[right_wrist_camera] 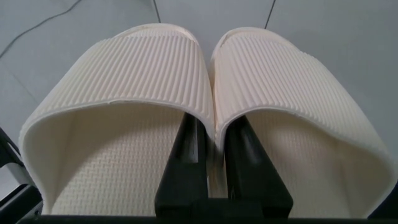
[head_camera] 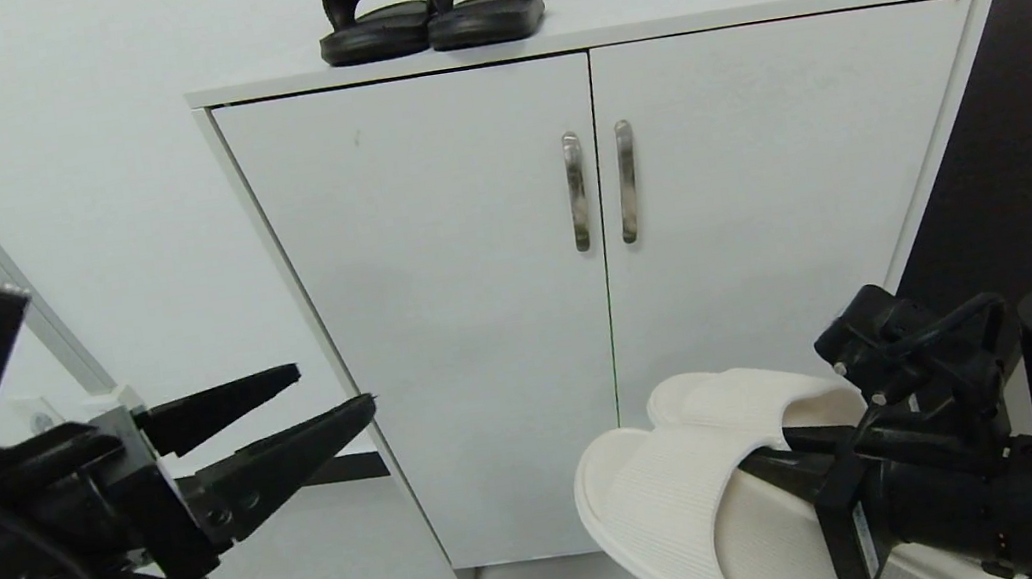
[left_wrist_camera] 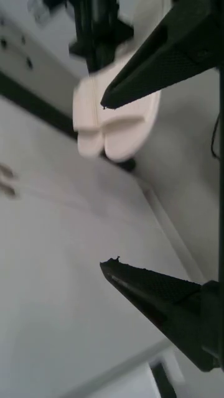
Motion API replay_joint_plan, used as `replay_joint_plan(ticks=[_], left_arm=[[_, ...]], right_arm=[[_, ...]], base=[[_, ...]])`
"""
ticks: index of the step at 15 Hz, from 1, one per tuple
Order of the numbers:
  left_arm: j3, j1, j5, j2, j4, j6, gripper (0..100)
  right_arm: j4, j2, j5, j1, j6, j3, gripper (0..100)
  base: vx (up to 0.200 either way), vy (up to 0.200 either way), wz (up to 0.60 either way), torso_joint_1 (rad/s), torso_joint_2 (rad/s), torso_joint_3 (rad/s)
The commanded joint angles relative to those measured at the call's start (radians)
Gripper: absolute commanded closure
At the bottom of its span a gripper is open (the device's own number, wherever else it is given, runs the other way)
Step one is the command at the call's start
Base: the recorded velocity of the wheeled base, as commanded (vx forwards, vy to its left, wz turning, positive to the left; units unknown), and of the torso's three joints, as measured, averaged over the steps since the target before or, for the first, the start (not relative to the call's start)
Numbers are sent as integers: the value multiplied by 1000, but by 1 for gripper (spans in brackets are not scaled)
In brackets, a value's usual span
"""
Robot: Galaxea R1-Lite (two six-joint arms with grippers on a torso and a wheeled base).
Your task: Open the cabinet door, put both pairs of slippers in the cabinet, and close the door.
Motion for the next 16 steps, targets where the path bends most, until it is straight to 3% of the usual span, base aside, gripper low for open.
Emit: replay_joint_plan(ticks=[1, 2, 4, 5, 9, 10, 12, 13, 16], left_arm=[[-99, -97, 5, 117, -5, -11, 0], [-141, -123, 10, 152, -6, -25, 0], [-246, -193, 39, 234, -6, -89, 0], [-289, -224, 39, 264, -6, -106, 0], [-444, -324, 42, 412, -5, -111, 0], [-501, -342, 39, 459, -5, -134, 0], [-562, -351, 27, 496, -5, -177, 0], [-616, -350, -12, 525, 1, -195, 0], [-711, -347, -56, 562, 92, -197, 0]], right_arm=[[-1, 5, 1, 0, 1, 1, 100], [-1, 11, 1, 0, 1, -1, 100], [-1, 13, 3, -3, 3, -2, 100], [-1, 8, 3, -5, 4, -4, 100], [-1, 7, 4, -22, 4, -5, 100], [-1, 8, 6, -25, 3, -5, 100], [-1, 10, 6, -26, 3, -5, 100], [-1, 13, 6, -28, 3, -4, 100], [-1, 13, 6, -31, 3, -4, 100]], base=[[0, 0, 0, 0, 0, 0], [0, 0, 0, 0, 0, 0], [0, 0, 0, 0, 0, 0], [0, 0, 0, 0, 0, 0], [0, 0, 0, 0, 0, 0], [0, 0, 0, 0, 0, 0], [0, 0, 0, 0, 0, 0], [0, 0, 0, 0, 0, 0], [0, 0, 0, 0, 0, 0]])
